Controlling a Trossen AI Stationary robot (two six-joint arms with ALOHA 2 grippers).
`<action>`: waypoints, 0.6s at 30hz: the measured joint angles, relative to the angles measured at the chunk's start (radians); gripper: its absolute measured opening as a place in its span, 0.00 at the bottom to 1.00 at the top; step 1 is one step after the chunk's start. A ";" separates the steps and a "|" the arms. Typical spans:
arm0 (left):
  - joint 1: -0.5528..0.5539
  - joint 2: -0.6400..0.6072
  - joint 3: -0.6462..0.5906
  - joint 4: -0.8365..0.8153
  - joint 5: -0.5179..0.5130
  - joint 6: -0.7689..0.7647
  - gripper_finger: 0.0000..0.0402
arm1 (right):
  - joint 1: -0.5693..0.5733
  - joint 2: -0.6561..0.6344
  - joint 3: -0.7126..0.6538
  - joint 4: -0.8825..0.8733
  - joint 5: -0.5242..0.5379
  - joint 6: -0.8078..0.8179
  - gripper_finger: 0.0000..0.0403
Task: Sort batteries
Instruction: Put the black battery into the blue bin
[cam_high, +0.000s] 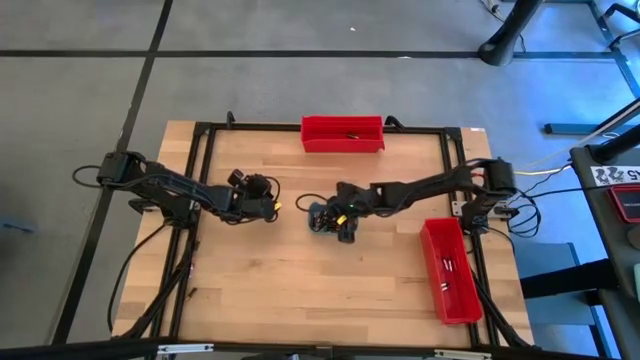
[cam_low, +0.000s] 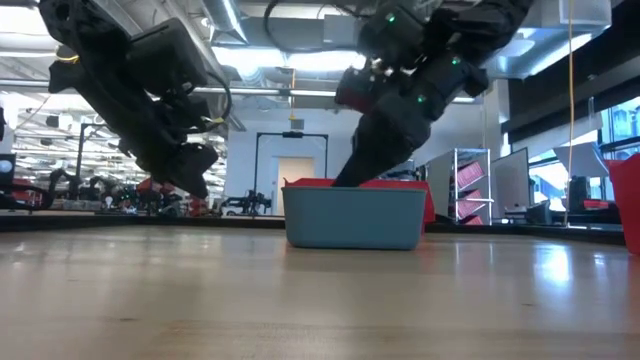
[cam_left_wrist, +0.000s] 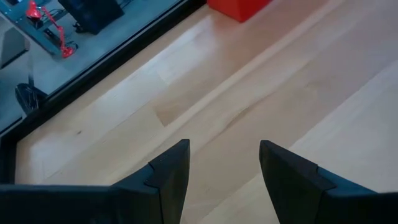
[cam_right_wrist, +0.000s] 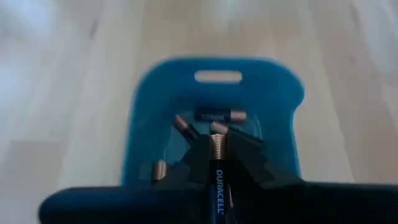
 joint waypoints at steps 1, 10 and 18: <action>-0.003 0.000 0.000 0.002 0.000 -0.002 0.46 | -0.001 0.011 0.011 -0.016 -0.003 0.000 0.09; -0.013 0.000 0.000 0.000 0.007 -0.002 0.46 | 0.000 0.026 0.026 -0.053 0.025 -0.001 0.22; -0.055 -0.017 0.014 -0.016 0.057 0.014 0.46 | 0.002 -0.084 0.026 -0.129 0.226 -0.033 0.29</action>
